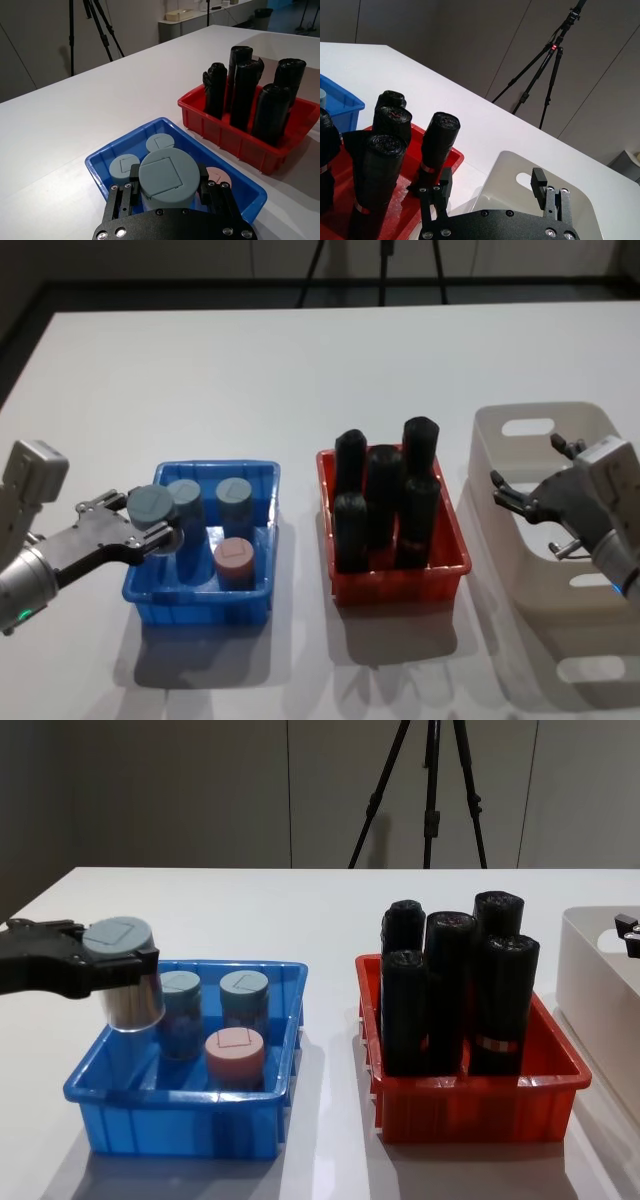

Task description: Pick the cotton swabs from the blue box and place them into the white box.

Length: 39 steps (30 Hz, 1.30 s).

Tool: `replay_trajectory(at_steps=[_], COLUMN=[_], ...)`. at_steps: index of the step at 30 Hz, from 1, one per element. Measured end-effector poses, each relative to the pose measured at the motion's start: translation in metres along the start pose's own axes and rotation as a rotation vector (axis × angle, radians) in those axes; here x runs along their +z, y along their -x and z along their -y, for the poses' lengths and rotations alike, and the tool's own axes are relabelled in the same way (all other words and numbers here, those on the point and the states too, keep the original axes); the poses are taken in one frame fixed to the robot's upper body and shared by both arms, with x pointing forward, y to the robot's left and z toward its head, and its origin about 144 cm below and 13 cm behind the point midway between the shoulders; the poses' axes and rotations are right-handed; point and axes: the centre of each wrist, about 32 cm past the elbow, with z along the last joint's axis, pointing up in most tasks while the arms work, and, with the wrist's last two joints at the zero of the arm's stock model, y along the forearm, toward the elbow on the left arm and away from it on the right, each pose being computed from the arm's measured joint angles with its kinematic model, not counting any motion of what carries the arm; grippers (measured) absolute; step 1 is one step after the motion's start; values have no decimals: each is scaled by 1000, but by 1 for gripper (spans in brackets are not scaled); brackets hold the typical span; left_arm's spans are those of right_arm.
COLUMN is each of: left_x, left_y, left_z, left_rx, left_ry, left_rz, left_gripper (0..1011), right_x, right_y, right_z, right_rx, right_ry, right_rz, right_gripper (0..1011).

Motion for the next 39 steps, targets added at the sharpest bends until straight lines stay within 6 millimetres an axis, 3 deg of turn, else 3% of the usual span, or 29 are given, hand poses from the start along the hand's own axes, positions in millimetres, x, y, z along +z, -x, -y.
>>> replay_trajectory(at_steps=[24, 39], left_x=[2, 5], left_y=[-4, 4], left_z=[-30, -23], left_rx=[-93, -207], left_ry=[85, 119], left_rz=[-9, 7], left_gripper=[649, 649], right_x=[0, 0], right_y=[0, 0], right_z=[0, 0], right_rx=[0, 0], right_ry=[0, 0], right_rz=[0, 0], right_gripper=[1001, 1001])
